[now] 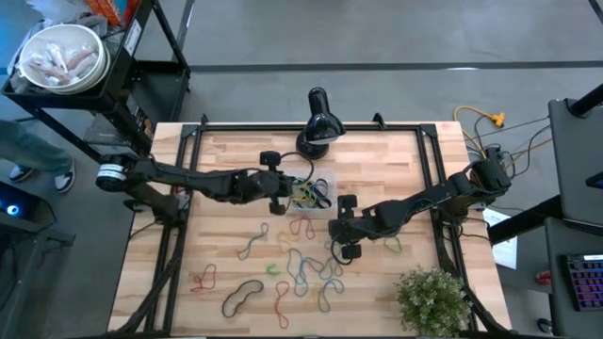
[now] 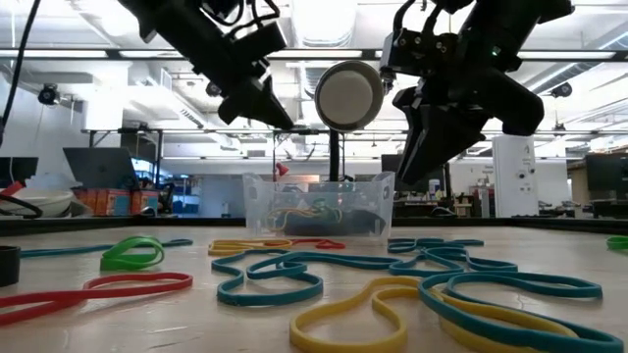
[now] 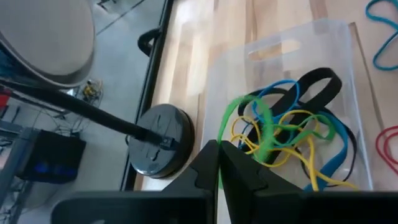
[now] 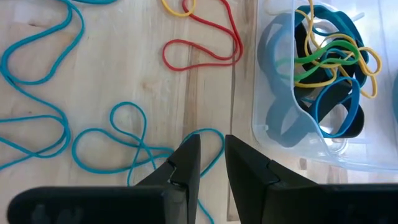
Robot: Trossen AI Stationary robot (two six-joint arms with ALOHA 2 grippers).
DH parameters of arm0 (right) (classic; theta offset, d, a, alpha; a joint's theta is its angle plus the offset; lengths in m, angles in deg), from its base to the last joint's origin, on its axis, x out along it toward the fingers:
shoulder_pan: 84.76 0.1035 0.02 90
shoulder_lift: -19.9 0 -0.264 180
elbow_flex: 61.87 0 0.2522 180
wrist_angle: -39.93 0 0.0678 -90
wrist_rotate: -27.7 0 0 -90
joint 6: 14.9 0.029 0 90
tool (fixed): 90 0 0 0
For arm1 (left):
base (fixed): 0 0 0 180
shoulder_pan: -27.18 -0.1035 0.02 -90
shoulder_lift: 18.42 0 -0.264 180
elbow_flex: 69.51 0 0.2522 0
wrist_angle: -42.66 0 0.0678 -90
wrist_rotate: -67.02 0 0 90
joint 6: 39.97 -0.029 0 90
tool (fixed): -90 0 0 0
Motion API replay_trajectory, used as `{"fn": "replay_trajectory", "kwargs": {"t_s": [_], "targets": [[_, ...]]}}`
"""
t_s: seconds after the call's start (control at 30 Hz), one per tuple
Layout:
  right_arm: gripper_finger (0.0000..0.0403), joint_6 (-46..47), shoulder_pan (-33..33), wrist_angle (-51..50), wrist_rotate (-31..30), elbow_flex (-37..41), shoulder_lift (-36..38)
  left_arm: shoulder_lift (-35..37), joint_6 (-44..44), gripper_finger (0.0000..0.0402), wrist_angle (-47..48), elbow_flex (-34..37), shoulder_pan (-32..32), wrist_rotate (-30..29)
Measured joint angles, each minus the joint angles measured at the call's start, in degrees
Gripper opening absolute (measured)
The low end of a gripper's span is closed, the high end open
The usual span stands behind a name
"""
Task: Pick and place rubber bands into bin
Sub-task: Put the green rubber band into the transparent bin
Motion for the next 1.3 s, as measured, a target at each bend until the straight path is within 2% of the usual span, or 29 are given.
{"fn": "replay_trajectory", "kwargs": {"t_s": [0.3, 0.43, 0.67, 0.8, 1.07, 1.3], "targets": [[0.0068, 0.62, 0.00, -0.14, 0.00, 0.00, 0.00, -3.83, 1.91, 0.0008, -0.11, 0.10, -1.07, 1.70], [0.0068, 0.76, 0.00, -0.14, 0.00, 0.00, 0.00, -6.25, 3.13, 0.0044, -0.09, 0.12, -1.66, 5.26], [0.0068, 1.70, 0.00, -0.31, 0.02, 0.00, 0.00, -7.49, 3.16, 0.0115, -0.38, -0.31, -1.69, 5.36], [0.0068, 4.71, 0.00, -3.28, 0.15, 0.00, 0.00, -5.52, 3.10, 0.0131, 0.02, -0.84, -1.26, 5.30], [0.0068, 14.47, 1.68, -13.40, 0.90, 0.00, 1.71, 1.33, 3.13, 0.0132, 2.58, -0.83, 0.65, 5.28], [0.0068, 25.12, 5.40, -20.60, 6.02, 0.00, 5.00, 7.36, 3.64, 0.0132, 3.50, 3.33, 2.75, 5.32]]}}
